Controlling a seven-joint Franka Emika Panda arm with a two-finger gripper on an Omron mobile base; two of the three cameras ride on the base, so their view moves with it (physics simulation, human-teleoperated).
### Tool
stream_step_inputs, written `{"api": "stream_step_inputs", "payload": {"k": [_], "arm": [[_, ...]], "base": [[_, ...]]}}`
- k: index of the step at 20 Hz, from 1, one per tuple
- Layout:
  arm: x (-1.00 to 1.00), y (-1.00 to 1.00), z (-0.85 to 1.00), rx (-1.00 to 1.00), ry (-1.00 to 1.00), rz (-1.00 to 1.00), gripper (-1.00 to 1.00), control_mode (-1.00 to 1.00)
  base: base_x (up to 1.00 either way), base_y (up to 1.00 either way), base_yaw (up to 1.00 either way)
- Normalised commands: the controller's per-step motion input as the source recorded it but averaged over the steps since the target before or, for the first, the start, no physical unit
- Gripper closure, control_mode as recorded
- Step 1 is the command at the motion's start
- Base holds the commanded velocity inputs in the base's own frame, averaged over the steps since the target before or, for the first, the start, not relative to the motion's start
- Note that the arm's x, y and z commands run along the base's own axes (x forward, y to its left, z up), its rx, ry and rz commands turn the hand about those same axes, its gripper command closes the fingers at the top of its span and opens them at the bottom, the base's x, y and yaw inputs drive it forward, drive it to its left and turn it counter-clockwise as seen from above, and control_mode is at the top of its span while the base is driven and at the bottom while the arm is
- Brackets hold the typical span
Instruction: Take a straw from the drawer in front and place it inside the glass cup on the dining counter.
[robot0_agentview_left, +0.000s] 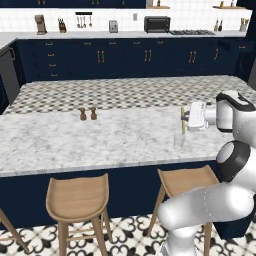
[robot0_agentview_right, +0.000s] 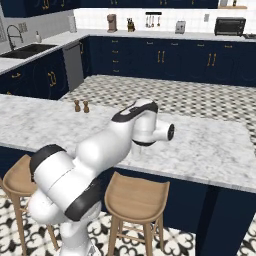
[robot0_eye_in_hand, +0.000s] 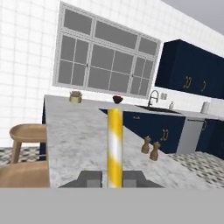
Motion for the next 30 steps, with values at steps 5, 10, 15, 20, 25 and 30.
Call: {"api": "stream_step_inputs", "payload": {"k": [5, 10, 15, 20, 25, 30], "arm": [[0.29, 0.00, -0.21, 0.00, 0.08, 0.00, 1.00, -1.00], [0.22, -0.03, -0.19, 0.00, 0.00, 0.00, 1.00, -1.00], [0.23, -0.12, -0.16, 0.00, 0.00, 0.00, 1.00, -1.00], [0.22, -0.22, -0.16, 0.00, 0.00, 0.00, 1.00, -1.00], [0.15, -0.02, -0.19, 0.00, 0.01, 0.00, 1.00, -1.00], [0.17, 0.00, -0.27, 0.00, 0.02, 0.00, 1.00, -1.00]], "base": [[0.00, 0.00, 0.00], [0.00, 0.00, 0.00], [0.00, 0.00, 0.00], [0.00, 0.00, 0.00], [0.00, 0.00, 0.00], [0.00, 0.00, 0.00]]}}
